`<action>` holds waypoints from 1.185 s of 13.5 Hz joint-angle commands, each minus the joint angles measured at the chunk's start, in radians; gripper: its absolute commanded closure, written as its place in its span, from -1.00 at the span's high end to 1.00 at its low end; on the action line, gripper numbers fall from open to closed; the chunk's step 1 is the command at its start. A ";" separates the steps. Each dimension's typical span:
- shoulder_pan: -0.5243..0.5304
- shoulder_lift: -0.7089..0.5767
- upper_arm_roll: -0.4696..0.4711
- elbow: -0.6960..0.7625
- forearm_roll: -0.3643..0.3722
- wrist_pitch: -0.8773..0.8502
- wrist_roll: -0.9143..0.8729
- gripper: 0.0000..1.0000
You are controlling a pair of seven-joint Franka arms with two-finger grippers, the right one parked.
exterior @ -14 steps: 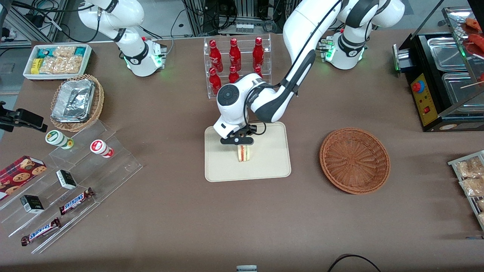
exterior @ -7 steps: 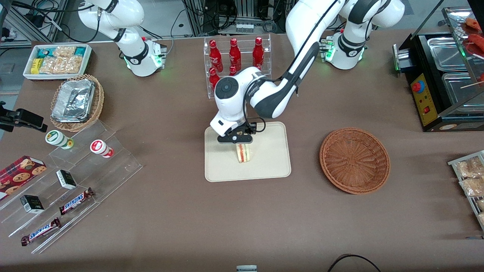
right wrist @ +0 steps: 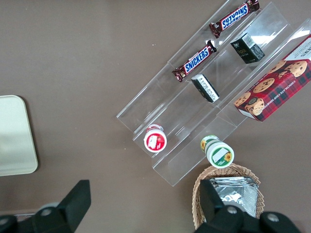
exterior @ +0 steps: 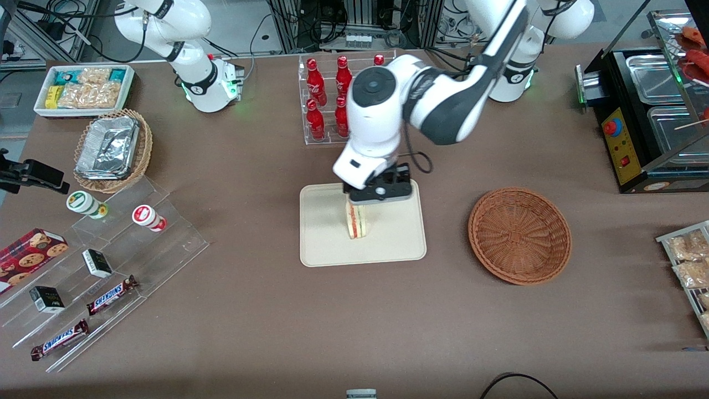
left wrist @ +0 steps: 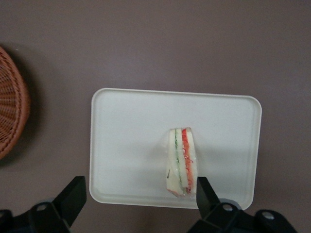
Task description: Place sandwich from basket to tray
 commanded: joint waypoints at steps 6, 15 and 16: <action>0.259 -0.195 -0.009 -0.079 -0.024 -0.172 0.217 1.00; 0.555 -0.500 -0.007 -0.335 -0.087 -0.224 0.743 1.00; 0.564 -0.525 -0.007 -0.363 -0.104 -0.224 0.775 1.00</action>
